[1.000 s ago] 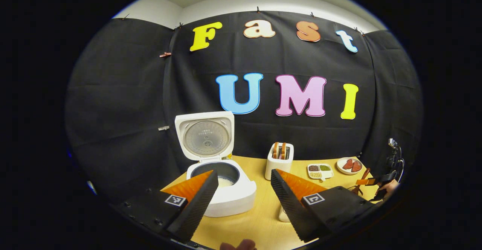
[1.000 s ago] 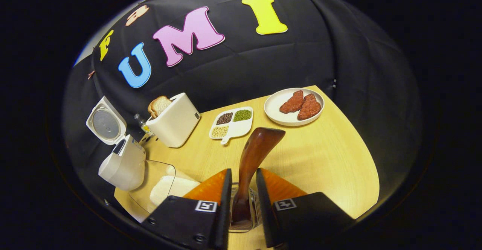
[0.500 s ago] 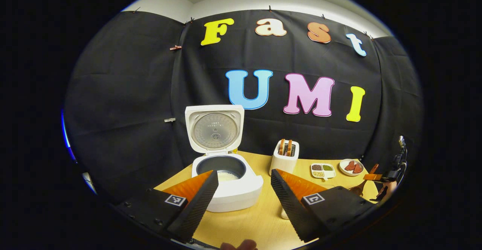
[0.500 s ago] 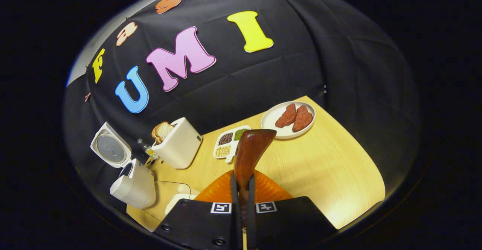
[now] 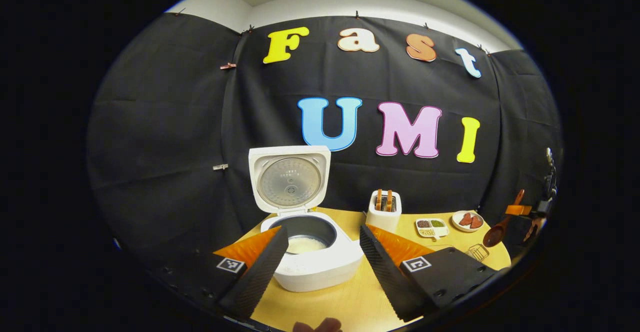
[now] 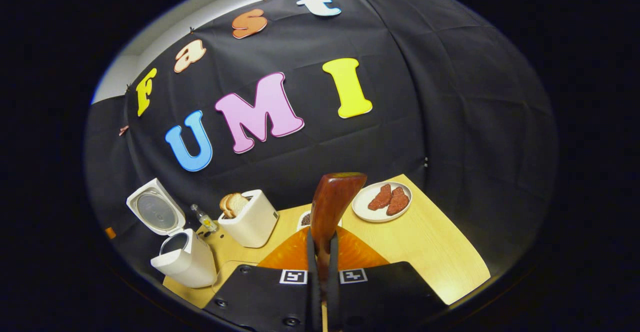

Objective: Close the left gripper, press the button to open the rice cooker; take a wooden spoon from the chopstick holder with the right hand, scoop a spoonful of rice and pour it into the rice cooker, then put the wooden spoon back into the chopstick holder.

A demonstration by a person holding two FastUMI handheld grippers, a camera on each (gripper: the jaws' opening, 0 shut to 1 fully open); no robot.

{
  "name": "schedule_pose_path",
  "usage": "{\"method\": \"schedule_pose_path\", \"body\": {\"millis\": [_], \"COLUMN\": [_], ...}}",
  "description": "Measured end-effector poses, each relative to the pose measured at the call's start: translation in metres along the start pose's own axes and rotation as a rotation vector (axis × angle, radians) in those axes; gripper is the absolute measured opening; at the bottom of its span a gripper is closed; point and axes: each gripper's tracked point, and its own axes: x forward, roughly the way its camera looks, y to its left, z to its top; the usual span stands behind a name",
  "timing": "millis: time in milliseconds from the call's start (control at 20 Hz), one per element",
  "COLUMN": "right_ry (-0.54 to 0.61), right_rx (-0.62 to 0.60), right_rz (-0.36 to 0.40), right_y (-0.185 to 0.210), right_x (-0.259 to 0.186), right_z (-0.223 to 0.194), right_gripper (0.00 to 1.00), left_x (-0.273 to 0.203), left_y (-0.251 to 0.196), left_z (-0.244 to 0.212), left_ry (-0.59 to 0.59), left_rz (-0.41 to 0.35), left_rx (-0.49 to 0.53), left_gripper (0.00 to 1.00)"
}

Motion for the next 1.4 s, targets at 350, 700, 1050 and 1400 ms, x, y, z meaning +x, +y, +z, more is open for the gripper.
{"method": "schedule_pose_path", "body": {"millis": [350, 700, 1050, 1400], "right_ry": [-0.093, -0.034, 0.029, 0.069], "right_rx": [-0.151, -0.376, -0.494, -0.371], "right_rz": [0.020, -0.052, -0.134, -0.157], "right_y": [0.092, 0.142, 0.125, 0.135], "right_x": [-0.008, 0.032, 0.078, 0.099], "right_z": [-0.007, -0.092, -0.156, -0.193], "right_gripper": [0.09, 0.08, 0.09, 0.09], "left_x": [0.010, 0.020, 0.036, 0.042], "left_y": [0.005, 0.023, 0.056, 0.085], "left_z": [-0.001, -0.010, -0.022, -0.031], "left_ry": [0.001, 0.034, 0.083, 0.102], "left_rz": [-0.128, -0.203, -0.157, -0.128], "left_rx": [0.029, 0.051, 0.034, 0.057], "left_gripper": [0.99, 0.98, 0.99, 0.99]}}
